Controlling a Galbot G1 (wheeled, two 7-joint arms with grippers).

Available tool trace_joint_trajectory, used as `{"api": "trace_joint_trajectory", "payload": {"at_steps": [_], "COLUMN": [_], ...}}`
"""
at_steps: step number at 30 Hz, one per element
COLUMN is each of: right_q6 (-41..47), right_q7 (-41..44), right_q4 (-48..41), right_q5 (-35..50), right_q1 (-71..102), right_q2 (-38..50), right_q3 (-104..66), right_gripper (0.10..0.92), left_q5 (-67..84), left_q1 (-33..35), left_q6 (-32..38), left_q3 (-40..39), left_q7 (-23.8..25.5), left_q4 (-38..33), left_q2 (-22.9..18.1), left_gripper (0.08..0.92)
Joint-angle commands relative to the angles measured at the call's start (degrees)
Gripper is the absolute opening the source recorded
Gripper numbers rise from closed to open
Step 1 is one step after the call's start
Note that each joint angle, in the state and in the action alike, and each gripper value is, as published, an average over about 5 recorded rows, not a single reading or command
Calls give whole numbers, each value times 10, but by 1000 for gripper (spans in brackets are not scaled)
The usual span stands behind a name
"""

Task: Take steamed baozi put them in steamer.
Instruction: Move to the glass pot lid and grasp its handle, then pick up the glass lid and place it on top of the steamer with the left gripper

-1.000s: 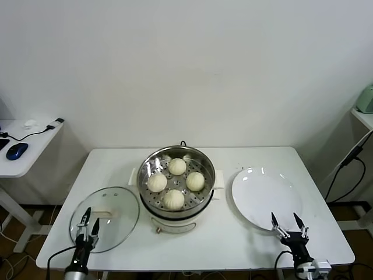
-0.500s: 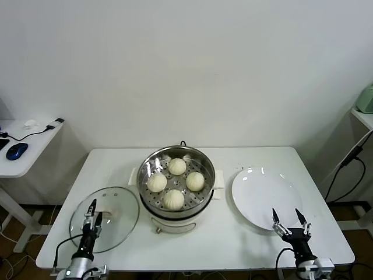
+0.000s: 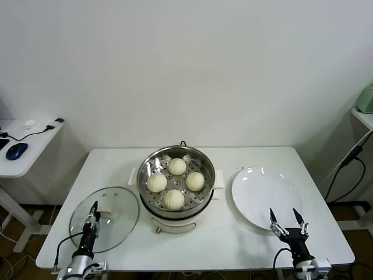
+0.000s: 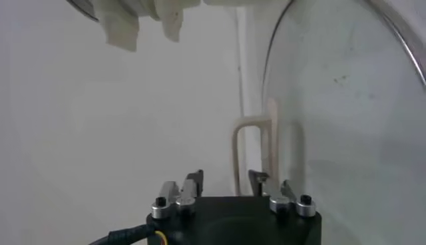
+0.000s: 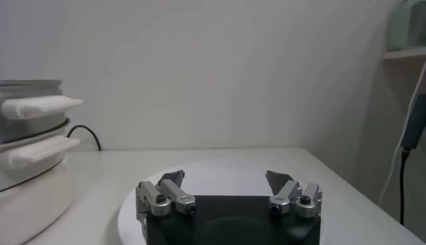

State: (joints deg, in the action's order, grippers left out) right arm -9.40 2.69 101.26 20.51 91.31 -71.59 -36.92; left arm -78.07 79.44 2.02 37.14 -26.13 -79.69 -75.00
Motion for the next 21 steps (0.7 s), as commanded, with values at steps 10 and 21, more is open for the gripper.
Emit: {"api": "trace_joint_trajectory", "payload": {"at_steps": [10,21], "right_q6": [16,17], "right_q7": [4,9], "right_q4": [-2,-21], "right_q5": [-16,-42], "right_q1": [-4,-9], "right_q2": [4,3], "right_q3": [4,12], "right_gripper": [823,823], "left_q5": [17,139], "left_q1": [-4,44], "left_q6": [-5,-22], "left_q3": [3,60], "left_q7": [13,147], "left_q4": [-14,-208], "left_q2": [-5,24], "left_gripper": [196,135]}}
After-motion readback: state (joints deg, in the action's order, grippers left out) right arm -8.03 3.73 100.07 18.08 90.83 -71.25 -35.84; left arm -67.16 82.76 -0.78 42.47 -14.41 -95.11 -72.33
